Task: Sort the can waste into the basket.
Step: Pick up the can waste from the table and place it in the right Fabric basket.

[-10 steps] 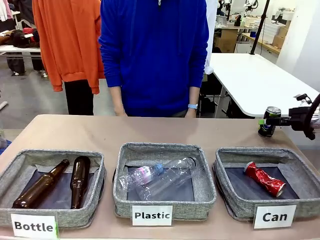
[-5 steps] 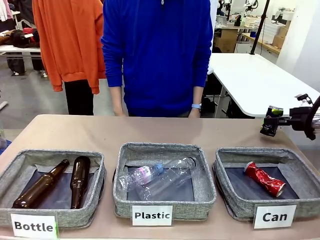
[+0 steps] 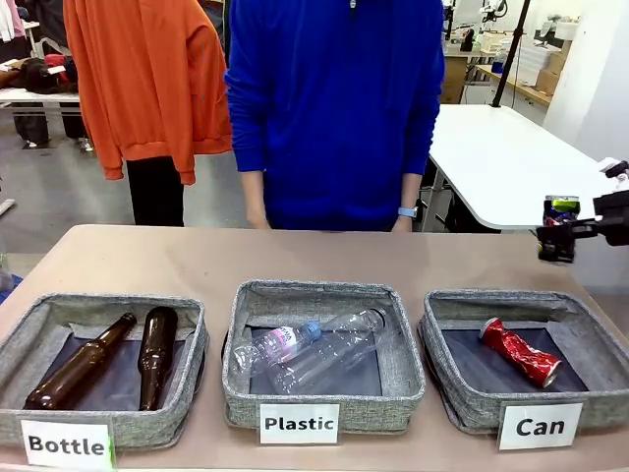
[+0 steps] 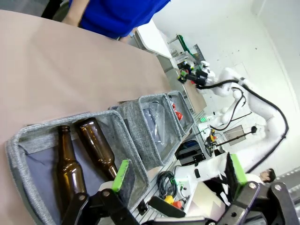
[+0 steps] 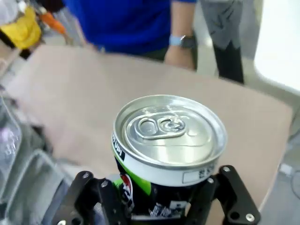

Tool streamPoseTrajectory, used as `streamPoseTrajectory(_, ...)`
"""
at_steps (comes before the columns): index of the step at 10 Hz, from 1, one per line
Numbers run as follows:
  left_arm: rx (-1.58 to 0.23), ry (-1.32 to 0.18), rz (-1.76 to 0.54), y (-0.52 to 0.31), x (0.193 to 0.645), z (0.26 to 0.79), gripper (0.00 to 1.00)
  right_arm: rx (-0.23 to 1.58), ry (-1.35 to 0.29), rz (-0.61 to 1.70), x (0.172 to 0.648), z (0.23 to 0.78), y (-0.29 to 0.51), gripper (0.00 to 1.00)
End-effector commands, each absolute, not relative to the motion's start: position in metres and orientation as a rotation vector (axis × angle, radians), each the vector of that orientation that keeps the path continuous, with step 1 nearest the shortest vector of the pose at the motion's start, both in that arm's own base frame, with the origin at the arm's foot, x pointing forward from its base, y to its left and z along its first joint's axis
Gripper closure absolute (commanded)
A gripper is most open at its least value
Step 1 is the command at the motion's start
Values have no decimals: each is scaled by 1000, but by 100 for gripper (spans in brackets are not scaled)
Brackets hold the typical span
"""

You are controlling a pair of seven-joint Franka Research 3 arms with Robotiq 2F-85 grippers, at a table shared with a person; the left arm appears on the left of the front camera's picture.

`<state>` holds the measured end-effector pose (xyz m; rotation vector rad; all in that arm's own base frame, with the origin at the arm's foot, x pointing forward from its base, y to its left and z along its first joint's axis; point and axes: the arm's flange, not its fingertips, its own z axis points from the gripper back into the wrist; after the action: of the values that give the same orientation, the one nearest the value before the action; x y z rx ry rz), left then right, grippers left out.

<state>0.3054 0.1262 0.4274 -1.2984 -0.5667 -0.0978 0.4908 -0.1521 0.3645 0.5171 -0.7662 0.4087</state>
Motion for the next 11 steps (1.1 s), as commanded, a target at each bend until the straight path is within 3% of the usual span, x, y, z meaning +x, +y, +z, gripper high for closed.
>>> streamPoseTrajectory(1,-1315,-566,-86,126,305,433,0,395,-604,643,420,408,-116,100)
streamPoseTrajectory(4,-1315,-566,-86,126,305,433,0,237,-477,1094,362,402,-60,100)
streamPoseTrajectory(7,-1315,-566,-86,126,305,433,0,138,-201,1447,342,384,-16,100)
streamPoseTrajectory(9,-1315,-566,-86,126,305,433,0,122,-70,1544,339,374,-8,100)
streamPoseTrajectory(11,-1315,-566,-86,126,305,433,0,157,-57,1549,340,379,-6,100)
